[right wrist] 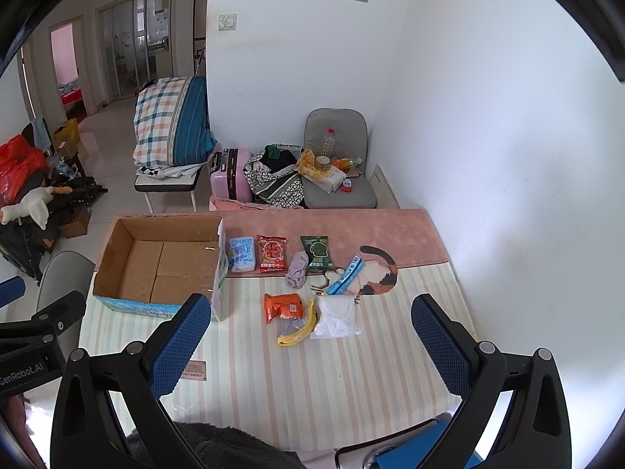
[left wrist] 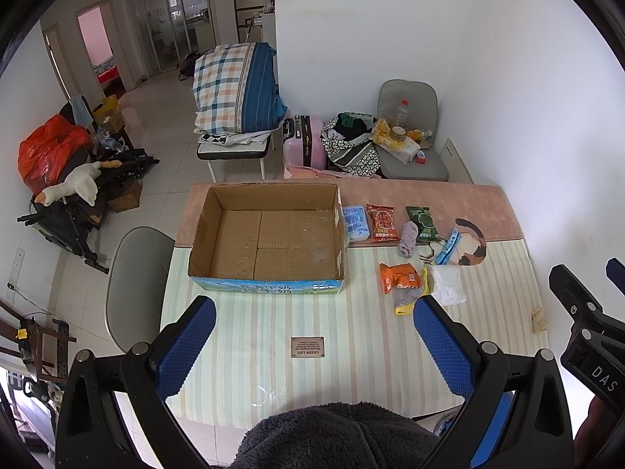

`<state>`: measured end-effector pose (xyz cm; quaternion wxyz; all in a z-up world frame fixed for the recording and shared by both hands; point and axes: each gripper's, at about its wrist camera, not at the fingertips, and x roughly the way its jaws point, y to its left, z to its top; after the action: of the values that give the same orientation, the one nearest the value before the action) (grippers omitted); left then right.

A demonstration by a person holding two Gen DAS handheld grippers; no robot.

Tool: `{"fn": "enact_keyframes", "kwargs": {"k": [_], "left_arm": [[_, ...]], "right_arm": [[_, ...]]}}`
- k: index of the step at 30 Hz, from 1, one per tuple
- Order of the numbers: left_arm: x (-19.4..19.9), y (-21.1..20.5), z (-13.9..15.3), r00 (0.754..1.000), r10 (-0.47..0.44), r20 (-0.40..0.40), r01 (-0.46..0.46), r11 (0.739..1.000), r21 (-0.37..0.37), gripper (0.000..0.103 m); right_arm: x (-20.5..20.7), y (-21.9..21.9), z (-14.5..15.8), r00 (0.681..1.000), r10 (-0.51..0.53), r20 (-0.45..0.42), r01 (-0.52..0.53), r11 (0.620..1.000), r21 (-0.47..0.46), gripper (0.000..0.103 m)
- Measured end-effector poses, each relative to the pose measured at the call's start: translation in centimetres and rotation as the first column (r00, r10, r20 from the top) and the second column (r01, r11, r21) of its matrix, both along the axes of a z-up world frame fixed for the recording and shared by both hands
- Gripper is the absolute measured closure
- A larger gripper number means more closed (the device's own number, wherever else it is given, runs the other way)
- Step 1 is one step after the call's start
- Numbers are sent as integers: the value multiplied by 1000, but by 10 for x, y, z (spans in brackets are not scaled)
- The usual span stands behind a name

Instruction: Organize soft objects

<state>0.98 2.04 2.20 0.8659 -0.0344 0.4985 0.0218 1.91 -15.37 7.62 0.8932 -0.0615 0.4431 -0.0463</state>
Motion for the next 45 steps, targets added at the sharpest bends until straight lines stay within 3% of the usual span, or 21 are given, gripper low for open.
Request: {"fn": "enact_keyframes", "kwargs": {"k": [45], "left_arm": [[12,1,-1,1000,0,6,0,1000,3,0]], "right_arm": [[14,9,2,1000,17,6,-17,1000,12,0]]}}
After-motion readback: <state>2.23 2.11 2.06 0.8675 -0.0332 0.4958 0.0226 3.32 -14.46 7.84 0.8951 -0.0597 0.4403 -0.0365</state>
